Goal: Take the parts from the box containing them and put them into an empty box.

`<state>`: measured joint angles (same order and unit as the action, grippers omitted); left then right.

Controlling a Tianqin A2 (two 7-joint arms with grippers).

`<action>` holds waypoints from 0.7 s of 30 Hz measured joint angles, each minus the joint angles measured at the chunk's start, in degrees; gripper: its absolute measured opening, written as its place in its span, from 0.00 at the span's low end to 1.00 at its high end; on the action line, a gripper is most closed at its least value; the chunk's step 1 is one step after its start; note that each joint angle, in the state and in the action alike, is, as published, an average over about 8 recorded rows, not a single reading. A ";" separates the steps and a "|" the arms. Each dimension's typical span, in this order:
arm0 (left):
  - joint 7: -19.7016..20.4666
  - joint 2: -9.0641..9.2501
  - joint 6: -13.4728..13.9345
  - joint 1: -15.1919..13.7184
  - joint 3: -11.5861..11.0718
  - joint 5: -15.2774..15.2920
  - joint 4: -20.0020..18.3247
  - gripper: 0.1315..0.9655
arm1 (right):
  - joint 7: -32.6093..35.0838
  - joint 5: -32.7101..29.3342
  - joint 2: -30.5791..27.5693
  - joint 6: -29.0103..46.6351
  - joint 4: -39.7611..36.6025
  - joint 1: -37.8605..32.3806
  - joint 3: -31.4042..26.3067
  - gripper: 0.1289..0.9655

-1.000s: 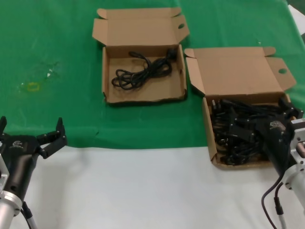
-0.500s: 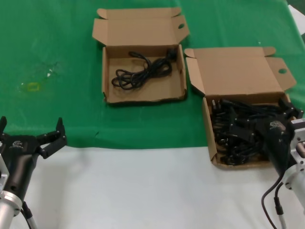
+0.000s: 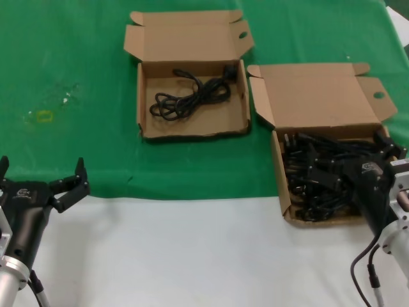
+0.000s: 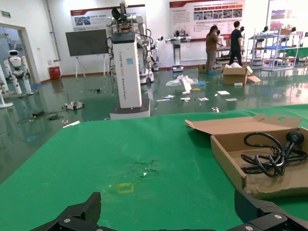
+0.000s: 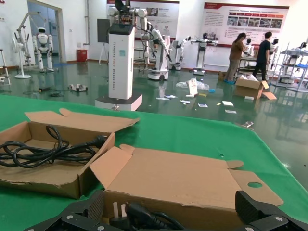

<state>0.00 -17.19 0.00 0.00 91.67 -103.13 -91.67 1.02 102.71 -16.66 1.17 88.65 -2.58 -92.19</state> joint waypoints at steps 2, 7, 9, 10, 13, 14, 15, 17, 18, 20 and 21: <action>0.00 0.00 0.00 0.00 0.00 0.00 0.00 1.00 | 0.00 0.00 0.00 0.00 0.00 0.00 0.00 1.00; 0.00 0.00 0.00 0.00 0.00 0.00 0.00 1.00 | 0.00 0.00 0.00 0.00 0.00 0.00 0.00 1.00; 0.00 0.00 0.00 0.00 0.00 0.00 0.00 1.00 | 0.00 0.00 0.00 0.00 0.00 0.00 0.00 1.00; 0.00 0.00 0.00 0.00 0.00 0.00 0.00 1.00 | 0.00 0.00 0.00 0.00 0.00 0.00 0.00 1.00; 0.00 0.00 0.00 0.00 0.00 0.00 0.00 1.00 | 0.00 0.00 0.00 0.00 0.00 0.00 0.00 1.00; 0.00 0.00 0.00 0.00 0.00 0.00 0.00 1.00 | 0.00 0.00 0.00 0.00 0.00 0.00 0.00 1.00; 0.00 0.00 0.00 0.00 0.00 0.00 0.00 1.00 | 0.00 0.00 0.00 0.00 0.00 0.00 0.00 1.00; 0.00 0.00 0.00 0.00 0.00 0.00 0.00 1.00 | 0.00 0.00 0.00 0.00 0.00 0.00 0.00 1.00; 0.00 0.00 0.00 0.00 0.00 0.00 0.00 1.00 | 0.00 0.00 0.00 0.00 0.00 0.00 0.00 1.00; 0.00 0.00 0.00 0.00 0.00 0.00 0.00 1.00 | 0.00 0.00 0.00 0.00 0.00 0.00 0.00 1.00; 0.00 0.00 0.00 0.00 0.00 0.00 0.00 1.00 | 0.00 0.00 0.00 0.00 0.00 0.00 0.00 1.00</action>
<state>0.00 -17.19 0.00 0.00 91.67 -103.13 -91.67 1.02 102.71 -16.66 1.17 88.65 -2.58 -92.19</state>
